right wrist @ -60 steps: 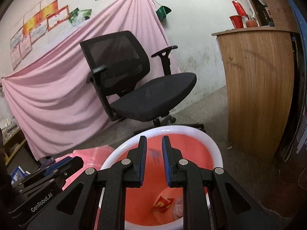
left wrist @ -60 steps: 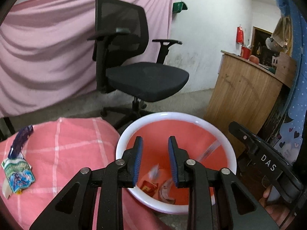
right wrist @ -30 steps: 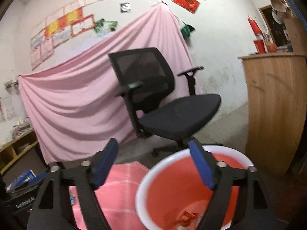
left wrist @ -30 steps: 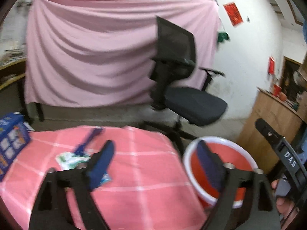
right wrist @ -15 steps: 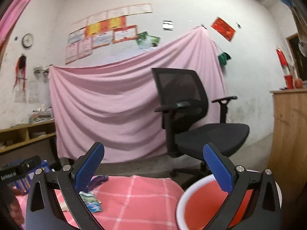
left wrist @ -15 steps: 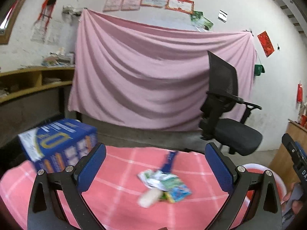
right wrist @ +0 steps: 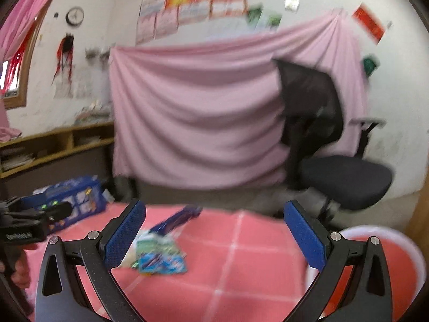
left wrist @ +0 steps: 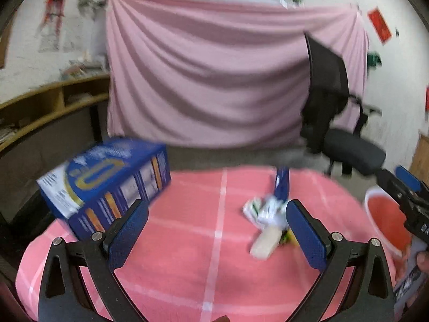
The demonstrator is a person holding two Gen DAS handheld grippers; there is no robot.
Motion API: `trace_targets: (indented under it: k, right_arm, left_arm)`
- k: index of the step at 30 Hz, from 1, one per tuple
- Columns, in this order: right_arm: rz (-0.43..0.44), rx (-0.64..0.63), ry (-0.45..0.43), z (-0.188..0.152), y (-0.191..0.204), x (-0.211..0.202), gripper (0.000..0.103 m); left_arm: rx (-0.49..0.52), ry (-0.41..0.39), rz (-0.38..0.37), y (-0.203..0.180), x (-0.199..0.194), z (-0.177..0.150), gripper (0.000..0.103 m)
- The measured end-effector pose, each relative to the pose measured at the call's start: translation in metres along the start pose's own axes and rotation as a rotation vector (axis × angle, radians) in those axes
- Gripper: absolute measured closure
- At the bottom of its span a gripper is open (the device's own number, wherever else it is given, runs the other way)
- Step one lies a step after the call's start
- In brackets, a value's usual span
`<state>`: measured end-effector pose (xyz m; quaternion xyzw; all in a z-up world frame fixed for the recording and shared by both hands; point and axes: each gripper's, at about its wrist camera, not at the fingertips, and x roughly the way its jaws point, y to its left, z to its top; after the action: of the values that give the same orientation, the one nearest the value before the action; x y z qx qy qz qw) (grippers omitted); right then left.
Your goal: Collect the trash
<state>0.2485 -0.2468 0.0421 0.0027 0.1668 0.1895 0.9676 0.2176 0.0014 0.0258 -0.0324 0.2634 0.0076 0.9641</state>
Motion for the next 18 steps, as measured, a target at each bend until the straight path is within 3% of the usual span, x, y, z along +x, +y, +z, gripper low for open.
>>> trace_targets:
  k: [5, 12, 18]
  right_arm:
    - [0.092, -0.026, 0.205, -0.014, 0.015, 0.038, 0.004]
    - [0.148, -0.064, 0.358, -0.025, 0.027, 0.065, 0.024]
    - [0.221, -0.03, 0.478, -0.031, 0.025, 0.089, 0.025]
  left_arm:
    - [0.043, 0.109, -0.027, -0.005, 0.021, -0.01, 0.003]
    - [0.09, 0.237, -0.136, -0.016, 0.043, -0.016, 0.038]
    - [0.118, 0.336, -0.208, -0.025, 0.064, -0.019, 0.056]
